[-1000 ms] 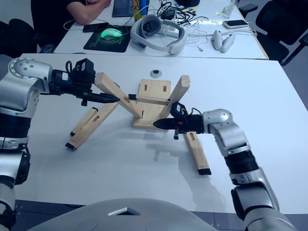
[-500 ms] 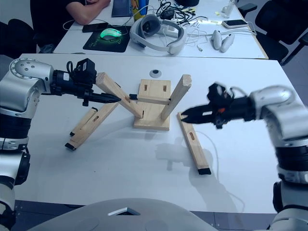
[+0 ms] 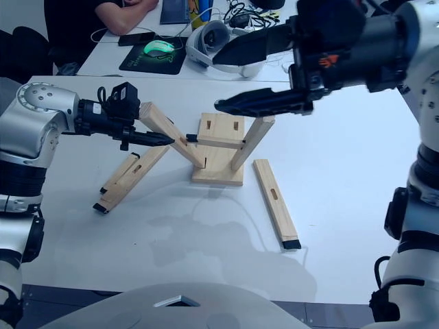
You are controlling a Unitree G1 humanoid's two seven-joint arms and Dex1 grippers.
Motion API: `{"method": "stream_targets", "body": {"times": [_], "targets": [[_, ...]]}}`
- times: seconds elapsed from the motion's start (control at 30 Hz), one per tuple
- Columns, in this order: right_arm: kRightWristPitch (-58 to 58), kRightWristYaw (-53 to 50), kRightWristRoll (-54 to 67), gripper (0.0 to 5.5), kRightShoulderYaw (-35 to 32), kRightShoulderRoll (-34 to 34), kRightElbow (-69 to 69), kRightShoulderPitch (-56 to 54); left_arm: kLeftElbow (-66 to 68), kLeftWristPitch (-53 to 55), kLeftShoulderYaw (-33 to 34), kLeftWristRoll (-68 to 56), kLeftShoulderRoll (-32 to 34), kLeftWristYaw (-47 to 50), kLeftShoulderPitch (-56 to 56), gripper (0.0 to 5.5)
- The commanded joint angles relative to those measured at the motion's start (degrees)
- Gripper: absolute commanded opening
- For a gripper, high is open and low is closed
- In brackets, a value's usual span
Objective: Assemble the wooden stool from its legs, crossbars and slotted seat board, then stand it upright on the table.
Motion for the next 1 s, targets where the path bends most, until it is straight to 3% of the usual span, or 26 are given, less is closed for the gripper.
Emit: {"method": "stream_targets", "body": {"times": [0.03,0.17,0.33,0.63,1.0], "targets": [[-5.5,-4.7,-13.4,2.76,12.5,3.4,-0.7,-1.4,5.2,3.2,-4.6,2.3,-1.7,-0.6,2.8,2.06],[-6.4,-6.7,-21.3,2.76,21.7,7.4,-1.6,-2.4,6.2,3.9,-4.3,1.4,-2.8,-0.7,1.6,2.06],[-8.7,-4.2,-32.5,2.76,31.0,7.4,0.3,-6.1,4.1,4.7,-4.7,0.8,-3.8,0.8,2.6,2.06],[-7.1,-0.6,-36.0,2.76,31.2,7.8,2.4,-9.8,5.2,3.3,-5.3,1.5,-4.7,3.0,3.5,2.06],[1.2,-3.4,-37.5,1.12,31.1,8.5,0.2,-3.8,1.9,4.5,-4.6,0.4,-4.4,5.2,5.2,2.06]]}}
